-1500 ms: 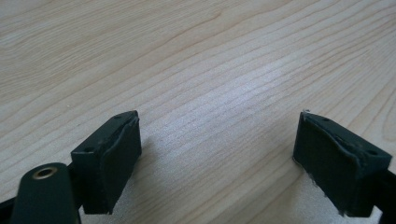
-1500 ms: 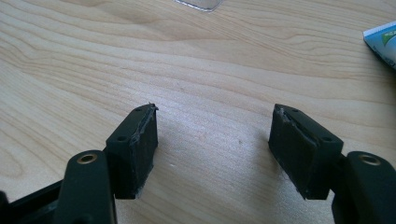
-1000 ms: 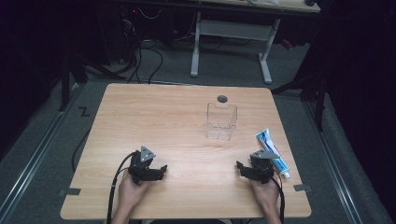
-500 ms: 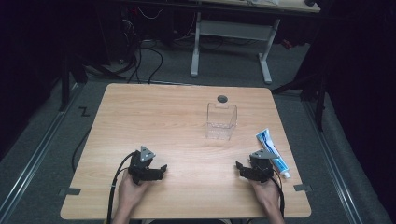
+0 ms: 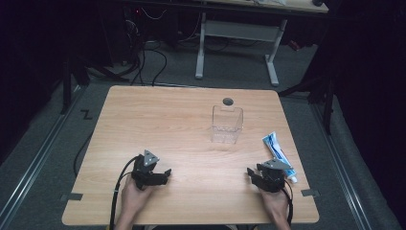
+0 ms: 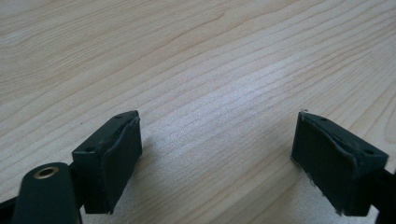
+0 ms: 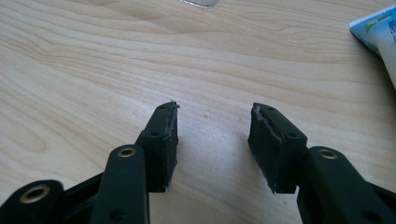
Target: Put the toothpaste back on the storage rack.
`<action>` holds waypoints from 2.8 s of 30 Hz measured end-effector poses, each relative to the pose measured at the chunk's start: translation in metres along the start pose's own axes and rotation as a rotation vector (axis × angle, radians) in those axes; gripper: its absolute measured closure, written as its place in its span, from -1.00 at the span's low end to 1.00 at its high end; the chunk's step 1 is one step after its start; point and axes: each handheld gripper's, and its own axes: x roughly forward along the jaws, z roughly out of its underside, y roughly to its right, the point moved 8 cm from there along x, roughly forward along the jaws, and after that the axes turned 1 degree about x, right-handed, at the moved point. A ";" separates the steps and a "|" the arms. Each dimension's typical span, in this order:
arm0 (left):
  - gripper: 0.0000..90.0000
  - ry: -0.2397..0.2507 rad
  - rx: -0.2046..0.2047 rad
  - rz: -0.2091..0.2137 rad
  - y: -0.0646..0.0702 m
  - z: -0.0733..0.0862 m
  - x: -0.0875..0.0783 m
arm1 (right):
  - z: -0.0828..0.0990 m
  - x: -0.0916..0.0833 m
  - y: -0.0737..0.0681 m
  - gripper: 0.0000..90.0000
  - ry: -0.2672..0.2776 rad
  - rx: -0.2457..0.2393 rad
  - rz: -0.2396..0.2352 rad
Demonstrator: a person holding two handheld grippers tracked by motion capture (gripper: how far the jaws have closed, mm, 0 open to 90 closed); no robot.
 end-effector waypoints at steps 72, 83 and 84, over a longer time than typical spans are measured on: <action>-0.63 0.000 -0.007 -0.012 0.000 -0.002 0.002 | -0.063 -0.037 0.096 0.09 0.036 0.099 0.097; -0.62 0.001 -0.008 -0.016 0.000 -0.002 0.002 | -0.082 -0.022 0.099 0.05 -0.031 0.027 0.100; -0.62 0.001 -0.008 -0.017 0.000 -0.002 0.002 | -0.082 -0.020 0.099 0.05 -0.035 0.028 0.102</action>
